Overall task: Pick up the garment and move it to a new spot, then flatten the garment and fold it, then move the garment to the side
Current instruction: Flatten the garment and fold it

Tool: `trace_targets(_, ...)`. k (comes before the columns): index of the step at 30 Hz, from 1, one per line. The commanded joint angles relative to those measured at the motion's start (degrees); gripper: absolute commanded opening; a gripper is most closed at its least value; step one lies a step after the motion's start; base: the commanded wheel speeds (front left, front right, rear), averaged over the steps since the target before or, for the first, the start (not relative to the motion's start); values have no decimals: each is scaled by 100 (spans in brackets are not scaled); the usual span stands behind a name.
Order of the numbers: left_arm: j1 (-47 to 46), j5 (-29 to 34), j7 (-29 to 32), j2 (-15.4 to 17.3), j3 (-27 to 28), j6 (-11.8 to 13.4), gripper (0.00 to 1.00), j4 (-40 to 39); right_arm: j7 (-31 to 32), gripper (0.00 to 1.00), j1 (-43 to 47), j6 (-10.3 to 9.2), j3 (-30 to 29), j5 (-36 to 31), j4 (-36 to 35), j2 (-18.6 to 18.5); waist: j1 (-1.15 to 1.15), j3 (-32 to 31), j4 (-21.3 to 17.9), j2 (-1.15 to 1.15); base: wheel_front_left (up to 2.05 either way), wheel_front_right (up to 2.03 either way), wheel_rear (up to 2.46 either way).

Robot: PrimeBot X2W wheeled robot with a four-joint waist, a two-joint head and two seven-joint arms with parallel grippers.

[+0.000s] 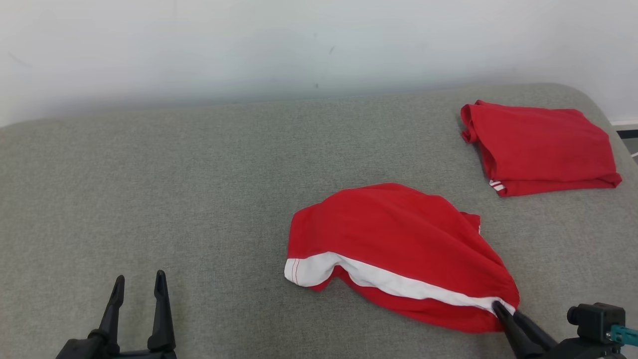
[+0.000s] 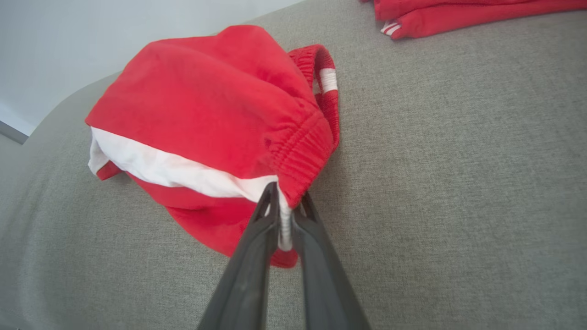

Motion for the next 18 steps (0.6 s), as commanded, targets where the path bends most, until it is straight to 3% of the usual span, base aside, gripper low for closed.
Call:
trace_targets(1, 93, 89, -17, -3, 4, -7, 100, -3, -99, 100, 19, -4, -17, -21, -50, -46, 1, -23, -55, 0, 0, 0, 0)
trace_targets(12, 68, 13, -17, -4, -74, -10, 100, 59, -627, 100, -78, -4, -337, -359, -186, -35, 1, -51, -112, 0, 0, 0, 0)
trace_targets(18, 40, -7, -16, -5, -276, -153, 100, 230, -1098, 100, -219, -4, -459, -796, -123, 224, 1, -41, -75, 0, 0, 0, 0)
